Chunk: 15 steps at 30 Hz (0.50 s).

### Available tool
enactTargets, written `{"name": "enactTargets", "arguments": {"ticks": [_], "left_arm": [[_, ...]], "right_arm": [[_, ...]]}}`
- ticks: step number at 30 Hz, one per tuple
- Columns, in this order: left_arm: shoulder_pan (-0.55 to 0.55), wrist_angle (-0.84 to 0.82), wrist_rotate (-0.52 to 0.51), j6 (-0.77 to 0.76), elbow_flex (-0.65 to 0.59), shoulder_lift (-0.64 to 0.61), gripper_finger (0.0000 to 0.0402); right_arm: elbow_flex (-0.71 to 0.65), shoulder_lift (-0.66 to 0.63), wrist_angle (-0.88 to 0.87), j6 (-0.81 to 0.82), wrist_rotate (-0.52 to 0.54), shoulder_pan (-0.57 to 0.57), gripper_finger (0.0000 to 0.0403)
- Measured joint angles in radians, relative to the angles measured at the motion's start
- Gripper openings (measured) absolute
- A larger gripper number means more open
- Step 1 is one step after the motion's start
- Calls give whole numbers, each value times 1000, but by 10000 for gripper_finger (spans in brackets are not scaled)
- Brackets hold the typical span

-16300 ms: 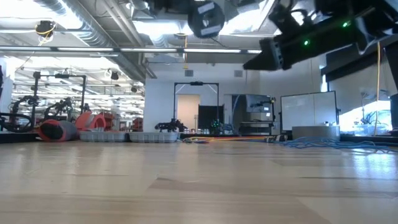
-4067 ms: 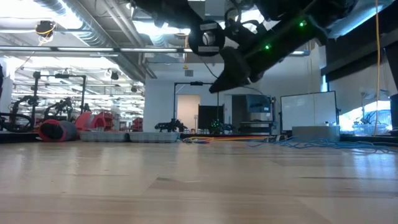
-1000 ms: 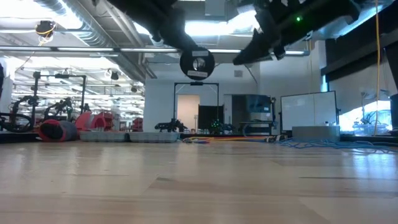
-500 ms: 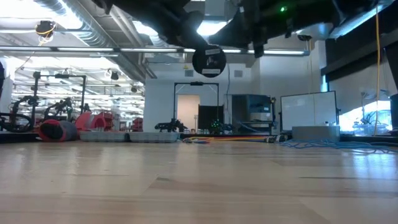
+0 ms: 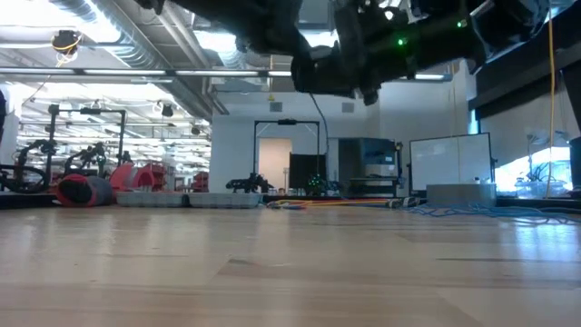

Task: Coil cords
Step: Coil the blue wire onto the black spool

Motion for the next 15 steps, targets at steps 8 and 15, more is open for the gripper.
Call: {"name": "enactTargets", "arguments": {"ticks": [8,15], "left_arm": [[-54,-97,3,22,-1,-75,0],[-60,-187,3,-6,-1,-107,0]], "right_arm": [[3,-2,-138,-93,137,2,7],[3,-8,-162,-118,129,1,11]]}}
